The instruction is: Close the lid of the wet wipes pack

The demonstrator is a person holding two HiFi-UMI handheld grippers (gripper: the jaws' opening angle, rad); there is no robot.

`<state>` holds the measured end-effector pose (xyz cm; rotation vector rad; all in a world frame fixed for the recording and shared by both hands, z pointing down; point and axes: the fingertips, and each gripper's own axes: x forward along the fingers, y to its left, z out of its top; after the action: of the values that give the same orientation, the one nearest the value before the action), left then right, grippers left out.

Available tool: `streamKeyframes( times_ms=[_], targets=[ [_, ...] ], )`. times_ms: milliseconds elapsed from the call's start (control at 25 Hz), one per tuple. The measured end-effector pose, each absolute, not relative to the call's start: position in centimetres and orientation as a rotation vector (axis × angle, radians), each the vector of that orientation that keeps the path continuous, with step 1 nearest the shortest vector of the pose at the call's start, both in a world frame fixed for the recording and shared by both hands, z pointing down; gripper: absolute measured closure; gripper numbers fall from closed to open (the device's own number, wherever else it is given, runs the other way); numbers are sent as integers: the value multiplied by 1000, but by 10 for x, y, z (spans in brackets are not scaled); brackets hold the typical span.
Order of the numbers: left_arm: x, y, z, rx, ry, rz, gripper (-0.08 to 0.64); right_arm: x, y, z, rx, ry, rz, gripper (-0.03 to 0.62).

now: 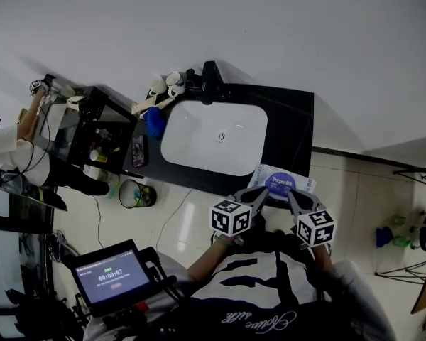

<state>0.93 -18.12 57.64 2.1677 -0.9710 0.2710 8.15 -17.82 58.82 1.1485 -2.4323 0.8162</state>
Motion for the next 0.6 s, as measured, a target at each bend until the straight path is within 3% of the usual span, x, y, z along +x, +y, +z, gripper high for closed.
streamKeyframes(
  times_ms=[600],
  targets=[
    [20, -73, 554, 2099, -1167, 146, 559, 103, -102, 547, 1115, -2592, 724, 594]
  ],
)
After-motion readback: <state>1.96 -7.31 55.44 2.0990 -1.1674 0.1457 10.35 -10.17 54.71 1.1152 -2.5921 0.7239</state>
